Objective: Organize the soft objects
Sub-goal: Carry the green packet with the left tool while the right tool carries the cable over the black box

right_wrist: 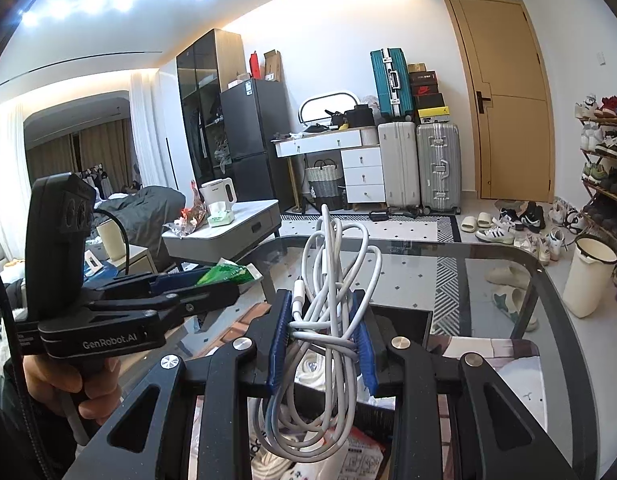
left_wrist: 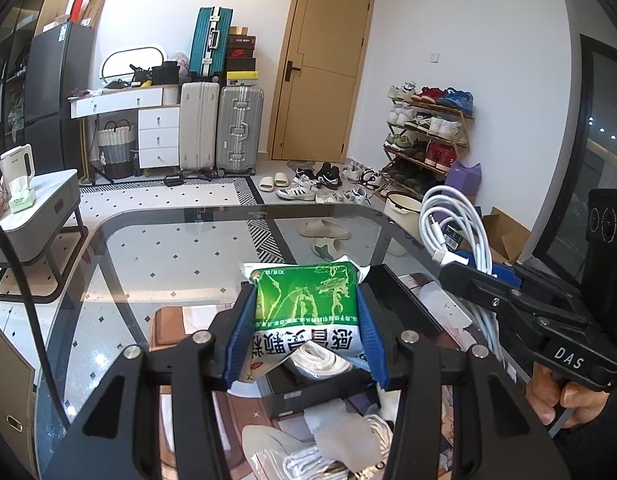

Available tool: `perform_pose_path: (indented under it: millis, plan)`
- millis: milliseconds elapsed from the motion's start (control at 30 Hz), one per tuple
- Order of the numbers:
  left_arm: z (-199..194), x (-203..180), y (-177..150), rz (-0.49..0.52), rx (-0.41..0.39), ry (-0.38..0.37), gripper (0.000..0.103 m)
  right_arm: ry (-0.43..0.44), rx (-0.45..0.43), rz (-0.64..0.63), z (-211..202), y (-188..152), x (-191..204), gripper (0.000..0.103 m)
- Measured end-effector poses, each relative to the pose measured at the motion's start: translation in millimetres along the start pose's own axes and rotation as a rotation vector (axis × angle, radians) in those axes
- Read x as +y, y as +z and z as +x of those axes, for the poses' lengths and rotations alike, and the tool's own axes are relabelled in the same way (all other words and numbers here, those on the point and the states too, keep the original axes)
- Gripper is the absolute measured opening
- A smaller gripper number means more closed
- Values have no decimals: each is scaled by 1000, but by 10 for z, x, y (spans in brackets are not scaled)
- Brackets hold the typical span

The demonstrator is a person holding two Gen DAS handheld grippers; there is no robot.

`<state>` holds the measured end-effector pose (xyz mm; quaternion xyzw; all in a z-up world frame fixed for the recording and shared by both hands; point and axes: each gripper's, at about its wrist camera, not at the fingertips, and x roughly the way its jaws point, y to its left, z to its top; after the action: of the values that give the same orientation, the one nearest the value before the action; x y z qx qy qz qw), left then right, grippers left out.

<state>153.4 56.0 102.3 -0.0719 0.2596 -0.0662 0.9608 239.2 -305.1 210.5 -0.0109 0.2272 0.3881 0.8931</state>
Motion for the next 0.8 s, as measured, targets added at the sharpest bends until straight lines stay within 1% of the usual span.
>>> perform_pose_path:
  millis: [233,467,800]
  plan:
    - [209,1,-21,3,26,4,48,6,1,17,170,33,-84,30]
    - [436,-39,-39,24,52,10,48,0,36,28,388,-8,-181,30]
    - [620,-131,-91,63,74,15,48,-16,90,21,726,-80,-273,30]
